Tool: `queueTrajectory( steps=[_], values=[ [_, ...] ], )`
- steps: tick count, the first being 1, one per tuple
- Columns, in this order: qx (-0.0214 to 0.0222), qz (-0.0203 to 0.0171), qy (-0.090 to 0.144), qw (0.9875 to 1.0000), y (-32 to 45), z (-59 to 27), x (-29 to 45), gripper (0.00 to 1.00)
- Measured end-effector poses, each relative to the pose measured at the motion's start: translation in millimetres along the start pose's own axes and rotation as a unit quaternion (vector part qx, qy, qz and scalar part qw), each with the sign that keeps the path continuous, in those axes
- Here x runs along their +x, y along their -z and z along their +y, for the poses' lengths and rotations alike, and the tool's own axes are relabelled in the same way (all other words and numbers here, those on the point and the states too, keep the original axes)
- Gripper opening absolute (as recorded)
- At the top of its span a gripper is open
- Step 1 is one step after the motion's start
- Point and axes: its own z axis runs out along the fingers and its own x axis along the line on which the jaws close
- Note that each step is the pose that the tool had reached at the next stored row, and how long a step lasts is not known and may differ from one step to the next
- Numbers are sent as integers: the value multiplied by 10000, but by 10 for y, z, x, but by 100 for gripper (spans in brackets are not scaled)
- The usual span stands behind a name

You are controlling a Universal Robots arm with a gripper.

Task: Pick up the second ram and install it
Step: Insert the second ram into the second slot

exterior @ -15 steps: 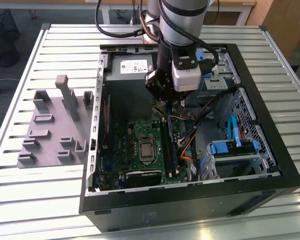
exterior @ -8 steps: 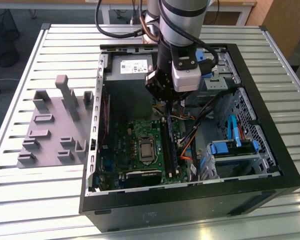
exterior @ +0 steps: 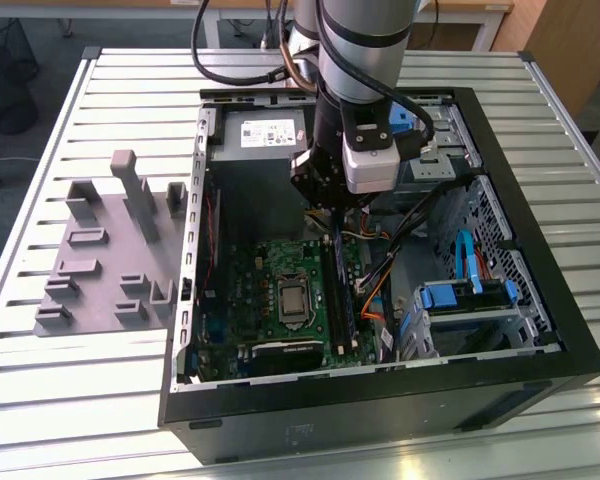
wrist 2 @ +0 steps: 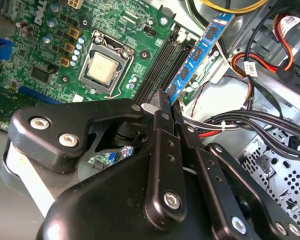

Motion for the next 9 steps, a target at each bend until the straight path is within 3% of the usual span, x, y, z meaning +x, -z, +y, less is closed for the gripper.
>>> queueTrajectory(
  steps=[9],
  values=[
    [0,-6,0,10000,-70,12,0,14]
  ],
)
